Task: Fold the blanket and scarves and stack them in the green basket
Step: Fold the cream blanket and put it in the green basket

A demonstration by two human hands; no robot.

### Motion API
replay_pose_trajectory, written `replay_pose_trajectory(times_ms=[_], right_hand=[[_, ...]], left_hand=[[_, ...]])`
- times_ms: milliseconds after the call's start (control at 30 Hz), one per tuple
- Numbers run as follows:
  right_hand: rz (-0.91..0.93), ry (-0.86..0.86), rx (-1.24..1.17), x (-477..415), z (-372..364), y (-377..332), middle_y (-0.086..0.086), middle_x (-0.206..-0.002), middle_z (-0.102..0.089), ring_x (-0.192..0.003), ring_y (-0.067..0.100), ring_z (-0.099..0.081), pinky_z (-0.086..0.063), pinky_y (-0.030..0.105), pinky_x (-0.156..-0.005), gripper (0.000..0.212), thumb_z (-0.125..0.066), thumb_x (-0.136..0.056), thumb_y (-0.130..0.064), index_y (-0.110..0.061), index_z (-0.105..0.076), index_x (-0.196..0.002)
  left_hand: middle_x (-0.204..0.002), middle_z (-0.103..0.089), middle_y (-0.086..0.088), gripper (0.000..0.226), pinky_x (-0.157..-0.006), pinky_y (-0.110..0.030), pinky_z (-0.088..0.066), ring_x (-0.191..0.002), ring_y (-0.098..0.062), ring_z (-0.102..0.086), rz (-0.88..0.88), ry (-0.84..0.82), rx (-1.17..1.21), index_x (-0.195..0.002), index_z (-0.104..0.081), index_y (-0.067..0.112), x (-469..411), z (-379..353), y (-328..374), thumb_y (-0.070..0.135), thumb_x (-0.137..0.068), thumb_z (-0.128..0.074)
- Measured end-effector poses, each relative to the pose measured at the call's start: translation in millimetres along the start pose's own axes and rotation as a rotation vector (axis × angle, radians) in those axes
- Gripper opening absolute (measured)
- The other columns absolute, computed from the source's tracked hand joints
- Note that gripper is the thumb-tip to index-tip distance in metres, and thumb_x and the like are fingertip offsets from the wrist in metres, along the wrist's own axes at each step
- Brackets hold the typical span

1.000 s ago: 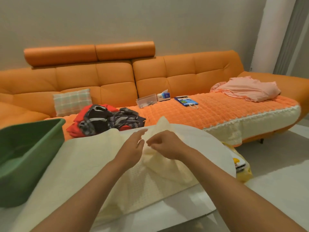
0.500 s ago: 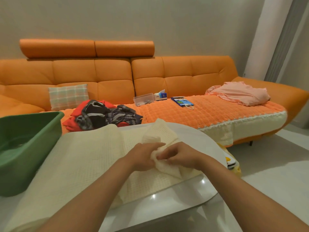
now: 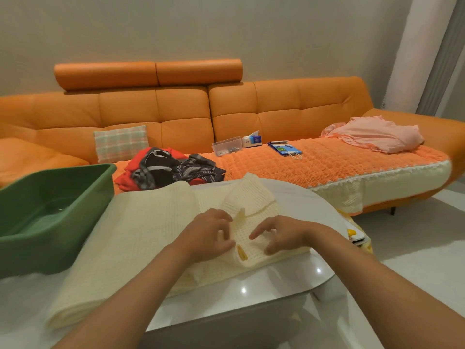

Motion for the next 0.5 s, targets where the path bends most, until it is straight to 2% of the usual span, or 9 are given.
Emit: replay_pose_trajectory(times_ms=[33,67,100,167,233,300,367,433,500], right_hand=[[0.001,-0.010,0.043,1.1,-2.2,-0.3,-0.014,-0.141,-0.043,-0.134,0.010,-0.037,-0.032,0.033,-0.112,0.055,-0.070,-0.081,-0.018,-0.048,-0.061,-0.126],[0.003,-0.018,0.090,2.6,-4.3,-0.3,-0.014,-0.148,-0.039,-0.138,0.012,-0.035,-0.031,0.034,-0.115,0.061,-0.067,-0.081,-0.013,-0.050,-0.057,-0.129],[0.006,-0.019,0.130,3.7,-6.4,0.7,-0.014,-0.153,-0.035,-0.141,0.013,-0.032,-0.029,0.035,-0.116,0.067,-0.061,-0.081,-0.007,-0.050,-0.054,-0.132],[-0.001,0.004,0.180,5.9,-6.9,5.3,-0.014,-0.158,-0.029,-0.146,0.014,-0.027,-0.027,0.033,-0.117,0.074,-0.051,-0.083,0.002,-0.047,-0.049,-0.139],[-0.008,0.008,0.250,8.2,-6.3,10.5,-0.014,-0.162,-0.021,-0.150,0.016,-0.020,-0.024,0.037,-0.120,0.079,-0.048,-0.086,0.005,-0.047,-0.041,-0.145],[-0.020,-0.043,0.328,10.2,-8.4,16.2,-0.013,-0.165,-0.011,-0.152,0.017,-0.012,-0.017,0.042,-0.122,0.082,-0.050,-0.089,0.003,-0.048,-0.030,-0.151],[-0.029,-0.083,0.374,12.0,-11.5,20.8,-0.013,-0.165,-0.004,-0.153,0.017,-0.009,-0.014,0.044,-0.123,0.082,-0.050,-0.092,-0.001,-0.048,-0.022,-0.153],[-0.026,-0.013,0.350,10.4,-8.3,22.8,-0.011,-0.165,-0.013,-0.151,0.019,-0.017,-0.017,0.044,-0.122,0.070,-0.050,-0.097,-0.007,-0.047,-0.030,-0.151],[-0.034,0.159,0.292,8.4,3.9,24.5,-0.008,-0.158,-0.034,-0.143,0.023,-0.034,-0.028,0.039,-0.117,0.053,-0.049,-0.100,-0.012,-0.046,-0.048,-0.140]], left_hand=[[-0.133,-0.051,0.015,0.027,-0.102,-0.036,-0.042,-0.120,-0.007,-0.045,-0.005,-0.094,0.012,-0.110,-0.063,0.034,1.4,-6.5,5.9,0.037,-0.083,-0.065],[-0.135,-0.049,0.014,0.050,-0.102,-0.036,-0.041,-0.120,-0.011,-0.046,0.016,-0.192,0.047,-0.127,-0.050,0.040,3.0,-15.0,9.5,0.029,-0.079,-0.063],[-0.133,-0.051,0.014,0.066,-0.101,-0.034,-0.041,-0.117,-0.013,-0.047,0.045,-0.277,0.033,-0.136,-0.039,0.044,4.3,-20.5,11.9,0.025,-0.077,-0.061],[-0.119,-0.058,0.017,0.073,-0.097,-0.031,-0.038,-0.108,-0.011,-0.048,0.012,-0.313,-0.100,-0.138,-0.035,0.048,3.1,-17.5,21.1,0.019,-0.074,-0.057],[-0.105,-0.062,0.017,0.064,-0.095,-0.030,-0.036,-0.099,-0.008,-0.049,0.004,-0.290,-0.225,-0.133,-0.044,0.045,2.6,-7.5,20.3,0.019,-0.076,-0.055],[-0.105,-0.063,0.014,0.045,-0.095,-0.031,-0.034,-0.096,-0.008,-0.047,0.037,-0.326,-0.287,-0.121,-0.057,0.042,8.4,-0.7,11.6,0.025,-0.080,-0.052],[-0.102,-0.062,0.013,0.027,-0.086,-0.028,-0.036,-0.094,-0.010,-0.047,0.072,-0.392,-0.265,-0.104,-0.063,0.040,20.0,-3.5,2.1,0.028,-0.081,-0.054],[-0.092,-0.061,0.014,0.016,-0.074,-0.024,-0.039,-0.087,-0.011,-0.053,0.052,-0.302,-0.223,-0.087,-0.064,0.035,25.2,-1.1,-0.8,0.021,-0.079,-0.060],[-0.087,-0.060,0.013,0.018,-0.068,-0.024,-0.038,-0.081,-0.011,-0.054,0.032,-0.091,-0.204,-0.082,-0.067,0.028,24.9,7.7,-3.8,0.011,-0.080,-0.059]])
Point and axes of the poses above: each hand's wrist, its own x-axis away from the middle knuckle, its own z-axis out of the back of the hand, y = z × x, the point moved 7 cm from there along -x, towards the middle knuckle
